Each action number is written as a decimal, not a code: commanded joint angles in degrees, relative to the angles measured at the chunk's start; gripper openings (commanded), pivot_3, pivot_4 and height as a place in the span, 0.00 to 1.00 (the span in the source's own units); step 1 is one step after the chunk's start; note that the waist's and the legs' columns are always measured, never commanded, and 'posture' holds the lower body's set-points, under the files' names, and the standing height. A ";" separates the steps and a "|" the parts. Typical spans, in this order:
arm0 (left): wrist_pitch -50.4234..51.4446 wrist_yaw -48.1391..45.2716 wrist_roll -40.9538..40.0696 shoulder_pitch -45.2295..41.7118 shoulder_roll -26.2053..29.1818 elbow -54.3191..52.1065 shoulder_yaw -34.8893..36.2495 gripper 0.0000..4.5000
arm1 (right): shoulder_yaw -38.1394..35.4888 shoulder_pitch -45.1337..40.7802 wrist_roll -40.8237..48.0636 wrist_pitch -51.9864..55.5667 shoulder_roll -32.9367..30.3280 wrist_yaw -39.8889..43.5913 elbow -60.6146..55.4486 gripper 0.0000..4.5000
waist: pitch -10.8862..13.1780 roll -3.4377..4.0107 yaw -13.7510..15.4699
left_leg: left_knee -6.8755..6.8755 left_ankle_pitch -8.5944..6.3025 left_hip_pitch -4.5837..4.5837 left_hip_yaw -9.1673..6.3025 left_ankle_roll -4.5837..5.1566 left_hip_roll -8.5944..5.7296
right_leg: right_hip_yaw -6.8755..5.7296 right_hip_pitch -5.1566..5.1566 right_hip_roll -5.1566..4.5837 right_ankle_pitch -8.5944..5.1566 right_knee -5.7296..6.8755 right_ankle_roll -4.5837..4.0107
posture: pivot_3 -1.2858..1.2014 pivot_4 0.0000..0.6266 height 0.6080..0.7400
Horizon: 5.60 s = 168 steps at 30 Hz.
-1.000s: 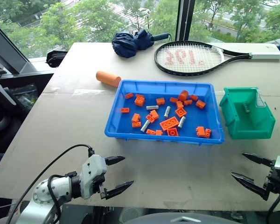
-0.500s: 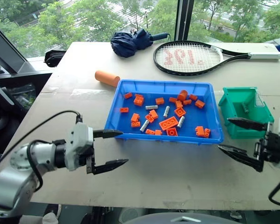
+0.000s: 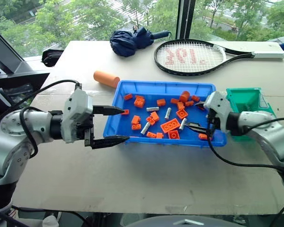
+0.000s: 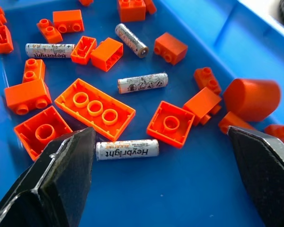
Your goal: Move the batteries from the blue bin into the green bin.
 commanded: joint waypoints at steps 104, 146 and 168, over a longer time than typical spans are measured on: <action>1.90 2.13 -2.98 -6.15 -3.15 -3.09 2.08 1.00 | 13.72 -36.01 -11.93 -35.06 -3.46 48.57 38.67 0.01 | 0.00 0.02 -1.99 | 0.28 0.27 -0.49 -0.08 -0.43 -0.01 | 0.02 -0.74 0.09 0.10 0.82 -0.15 | 0.52 0.24 1.00; -3.83 -3.87 11.45 -13.86 2.05 14.66 -1.48 1.00 | 3.44 -26.89 -14.79 -10.33 4.37 22.90 22.05 0.99 | 0.04 -0.08 -2.47 | 0.28 0.27 -0.53 0.14 -0.42 0.08 | 0.21 -0.87 0.12 0.11 0.88 -0.14 | 0.52 0.24 1.00; 3.41 2.59 7.48 3.32 1.60 1.40 11.72 1.00 | 0.70 -19.15 -17.64 13.16 29.25 0.67 15.75 0.99 | 0.00 -0.16 -2.47 | 0.25 0.30 -0.56 -0.03 -0.47 0.05 | 0.12 -0.90 0.13 0.14 0.93 -0.18 | 0.52 0.24 1.00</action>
